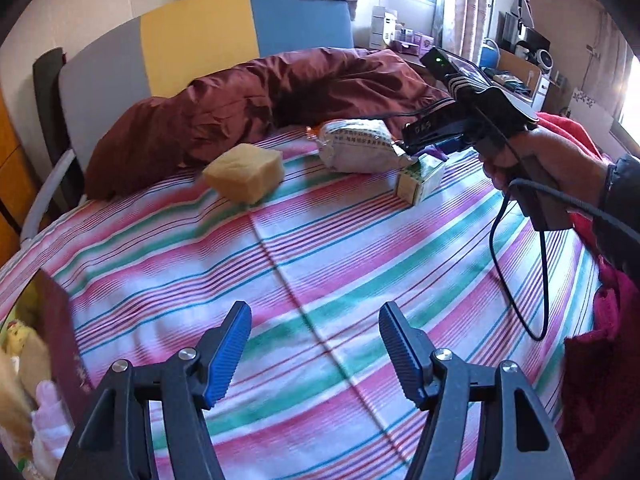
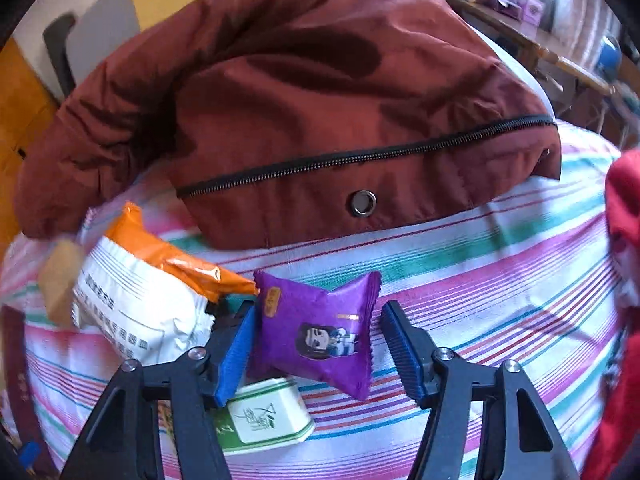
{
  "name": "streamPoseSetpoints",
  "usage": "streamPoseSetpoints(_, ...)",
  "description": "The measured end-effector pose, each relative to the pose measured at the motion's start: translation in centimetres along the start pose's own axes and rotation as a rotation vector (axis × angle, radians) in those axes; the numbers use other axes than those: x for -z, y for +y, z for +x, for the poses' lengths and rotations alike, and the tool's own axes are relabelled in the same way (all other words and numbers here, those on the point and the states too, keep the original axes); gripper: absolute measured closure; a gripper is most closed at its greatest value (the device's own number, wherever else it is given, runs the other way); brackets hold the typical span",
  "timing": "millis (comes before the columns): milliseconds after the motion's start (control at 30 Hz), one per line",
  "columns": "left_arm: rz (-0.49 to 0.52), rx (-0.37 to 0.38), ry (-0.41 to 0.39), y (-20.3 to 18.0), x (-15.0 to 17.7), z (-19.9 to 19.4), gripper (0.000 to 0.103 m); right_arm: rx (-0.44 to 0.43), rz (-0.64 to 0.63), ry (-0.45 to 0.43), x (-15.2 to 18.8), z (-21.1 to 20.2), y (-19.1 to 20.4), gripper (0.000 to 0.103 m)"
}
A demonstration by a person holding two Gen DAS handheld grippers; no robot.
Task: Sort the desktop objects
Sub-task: 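Grasp the purple snack packet with the right gripper while the left grasps the green box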
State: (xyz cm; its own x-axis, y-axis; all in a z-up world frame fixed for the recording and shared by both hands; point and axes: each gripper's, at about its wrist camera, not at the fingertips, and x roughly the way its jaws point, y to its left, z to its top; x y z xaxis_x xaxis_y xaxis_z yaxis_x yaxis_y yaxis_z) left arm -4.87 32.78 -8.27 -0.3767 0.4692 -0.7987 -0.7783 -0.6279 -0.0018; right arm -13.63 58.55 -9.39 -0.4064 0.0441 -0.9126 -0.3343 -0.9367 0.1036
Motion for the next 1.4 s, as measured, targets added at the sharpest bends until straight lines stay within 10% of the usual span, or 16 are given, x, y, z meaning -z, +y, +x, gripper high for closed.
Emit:
streamPoseSetpoints(433, 0.147, 0.248, -0.036, -5.1, -6.5, 5.9, 0.036, -0.025, 0.087, 0.002, -0.7, -2.1, -3.6, 0.054)
streamPoseSetpoints(833, 0.359, 0.241, -0.007, -9.5, -10.2, 12.8, 0.036, -0.083, 0.092, -0.042, -0.6, -4.9, -4.4, 0.054)
streamPoseSetpoints(967, 0.380, 0.215, 0.015, -10.3, -10.2, 14.0, 0.073, -0.072, 0.089, -0.050, -1.7, -4.4, -3.8, 0.054)
streamPoseSetpoints(1400, 0.098, 0.084, -0.057, -4.7, -5.0, 6.2, 0.073, -0.060, -0.029, -0.066, -1.1, -4.5, -1.4, 0.054)
